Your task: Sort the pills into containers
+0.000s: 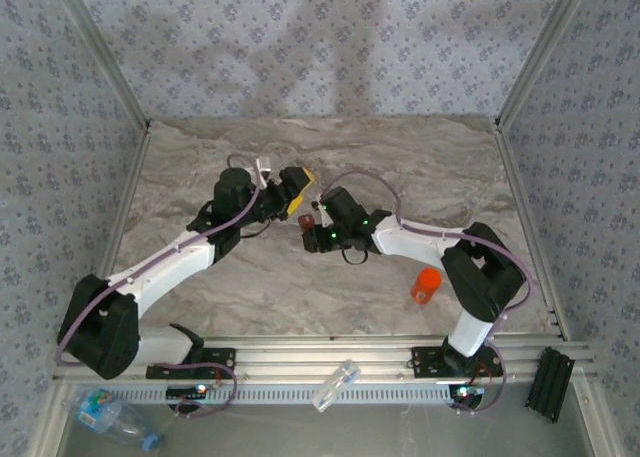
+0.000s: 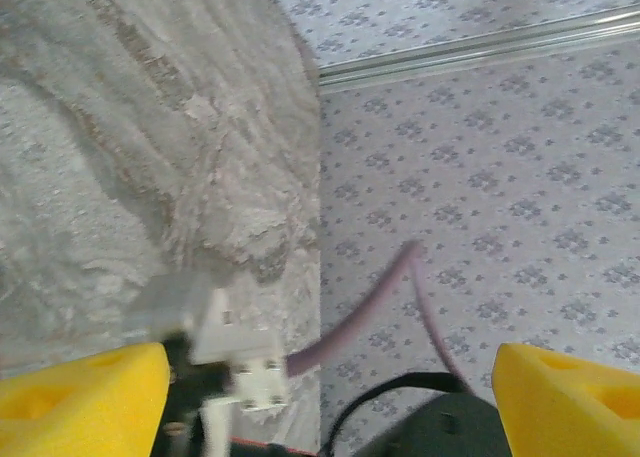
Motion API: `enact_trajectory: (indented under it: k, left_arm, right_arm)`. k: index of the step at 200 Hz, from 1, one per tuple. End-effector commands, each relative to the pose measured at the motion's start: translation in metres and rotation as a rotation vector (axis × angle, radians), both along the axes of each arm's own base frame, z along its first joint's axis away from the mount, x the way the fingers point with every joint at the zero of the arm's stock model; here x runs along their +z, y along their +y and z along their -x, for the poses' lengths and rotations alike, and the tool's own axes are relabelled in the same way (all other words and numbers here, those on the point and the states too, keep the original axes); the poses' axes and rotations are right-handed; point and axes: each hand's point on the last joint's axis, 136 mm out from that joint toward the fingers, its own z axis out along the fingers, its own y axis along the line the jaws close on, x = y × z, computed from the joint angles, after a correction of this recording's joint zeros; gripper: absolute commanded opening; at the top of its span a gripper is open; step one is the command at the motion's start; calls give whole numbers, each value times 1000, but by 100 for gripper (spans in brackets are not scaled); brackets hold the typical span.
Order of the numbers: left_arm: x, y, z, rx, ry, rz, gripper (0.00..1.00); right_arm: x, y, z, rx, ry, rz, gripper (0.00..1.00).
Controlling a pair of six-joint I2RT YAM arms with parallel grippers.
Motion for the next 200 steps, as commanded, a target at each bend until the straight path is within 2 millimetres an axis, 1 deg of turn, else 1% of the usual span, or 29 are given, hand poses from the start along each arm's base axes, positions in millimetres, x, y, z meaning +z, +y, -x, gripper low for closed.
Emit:
enact_trajectory:
  k: [1,21,31,38,56,75,100,140,164,200]
  left_arm:
    - [18,1,1,7,-45,17,84]
    - [-5,10,1,37,15,-41,83]
    - [-16,14,2,50,44,-41,82]
    - [-21,17,3,58,60,-36,81]
    - [-28,20,7,67,82,2,81]
    - [-26,21,12,68,98,41,79]
    - [-18,23,20,72,115,93,78]
    - [-2,23,28,62,105,143,77]
    - [-1,22,29,59,108,156,77]
    - [-3,15,30,41,115,175,76]
  right_arm:
    - [0,-2,4,5,14,2,22]
    - [8,-7,3,-6,-4,-15,22]
    - [16,-9,3,-10,-18,-34,22]
    - [23,-9,5,-6,-26,-49,22]
    - [41,-9,12,15,-51,-97,22]
    - [59,-8,19,39,-78,-153,23]
    - [72,-10,27,46,-92,-189,23]
    - [81,-7,28,36,-94,-227,23]
    - [84,-5,27,33,-93,-237,23]
    - [86,-2,27,36,-92,-242,23]
